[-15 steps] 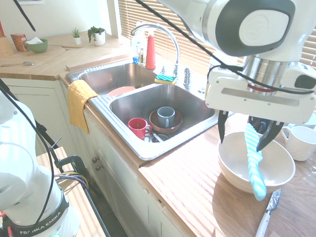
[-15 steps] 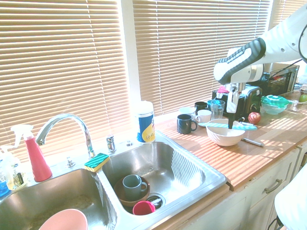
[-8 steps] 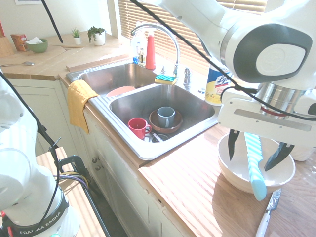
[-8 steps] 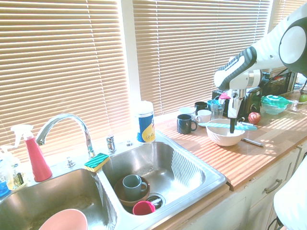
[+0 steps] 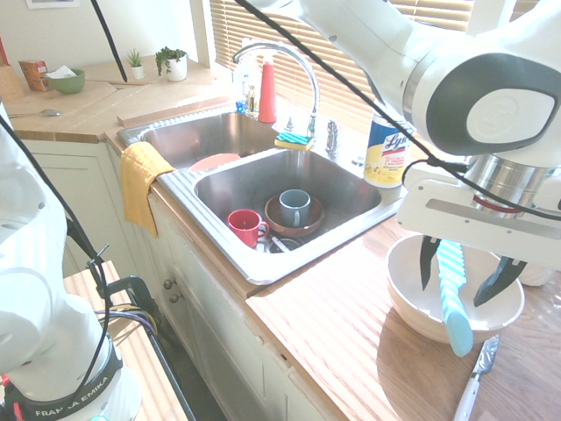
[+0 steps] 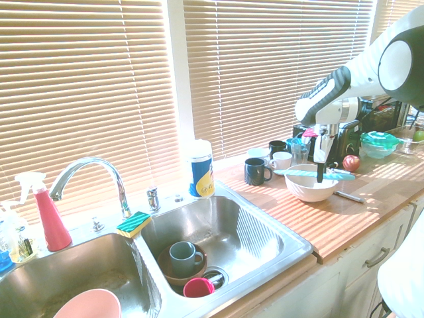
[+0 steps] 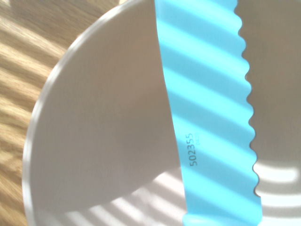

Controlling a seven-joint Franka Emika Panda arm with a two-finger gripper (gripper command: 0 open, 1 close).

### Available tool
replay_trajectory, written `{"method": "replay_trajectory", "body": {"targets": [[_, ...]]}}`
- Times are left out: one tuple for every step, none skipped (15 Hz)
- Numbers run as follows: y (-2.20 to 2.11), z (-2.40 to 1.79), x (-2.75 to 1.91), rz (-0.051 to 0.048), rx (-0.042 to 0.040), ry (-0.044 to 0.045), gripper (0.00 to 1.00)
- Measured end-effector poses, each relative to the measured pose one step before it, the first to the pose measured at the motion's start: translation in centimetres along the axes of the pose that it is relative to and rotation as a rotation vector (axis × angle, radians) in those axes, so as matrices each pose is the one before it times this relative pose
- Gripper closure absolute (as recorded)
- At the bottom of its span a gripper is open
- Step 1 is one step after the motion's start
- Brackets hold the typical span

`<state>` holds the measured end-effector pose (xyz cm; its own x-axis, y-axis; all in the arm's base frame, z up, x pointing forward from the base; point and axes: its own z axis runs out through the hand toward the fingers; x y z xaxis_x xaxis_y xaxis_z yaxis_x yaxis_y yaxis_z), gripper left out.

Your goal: Put the knife into the sink

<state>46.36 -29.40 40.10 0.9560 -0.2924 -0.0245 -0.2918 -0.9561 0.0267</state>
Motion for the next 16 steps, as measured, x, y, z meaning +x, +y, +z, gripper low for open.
{"method": "replay_trajectory", "body": {"targets": [[-0.005, 0.047, 0.0, -0.00003, 0.00015, -0.00148, 1.0], [0.015, 0.088, 0.004, 0.00034, 0.00004, -0.00203, 1.0], [0.016, 0.129, -0.002, 0.00035, 0.00027, -0.00356, 1.0], [-0.008, 0.138, -0.003, -0.00005, 0.00039, -0.00417, 1.0], [-0.019, 0.129, 0.006, -0.00029, 0.00023, -0.00337, 1.0], [-0.024, 0.111, 0.013, -0.0004, 0.00005, -0.00237, 1.0], [-0.054, 0.065, 0.013, -0.00102, 0.00014, -0.00164, 1.0], [-0.063, 0.028, 0.018, -0.00114, 0.00006, -0.00073, 1.0], [-0.002, 0.0, 0.001, -0.00007, -0.00003, -0.00003, 1.0], [0.005, -0.006, -0.002, -0.00001, -0.00016, 0.00002, 1.0], [0.017, -0.005, -0.009, 0.00034, 0.00009, -0.00014, 1.0], [0.012, 0.001, -0.005, 0.00024, 0.00005, -0.00017, 1.0], [0.001, -0.006, -0.001, 0.00319, 0.00033, 0.00019, 1.0], [0.021, -0.029, 0.006, 0.00716, 0.00255, 0.00129, 1.0], [0.098, -0.047, -0.011, 0.01019, 0.00313, 0.00185, 1.0], [0.129, -0.156, -0.005, 0.00974, 0.00308, 0.00381, 1.0]]}}
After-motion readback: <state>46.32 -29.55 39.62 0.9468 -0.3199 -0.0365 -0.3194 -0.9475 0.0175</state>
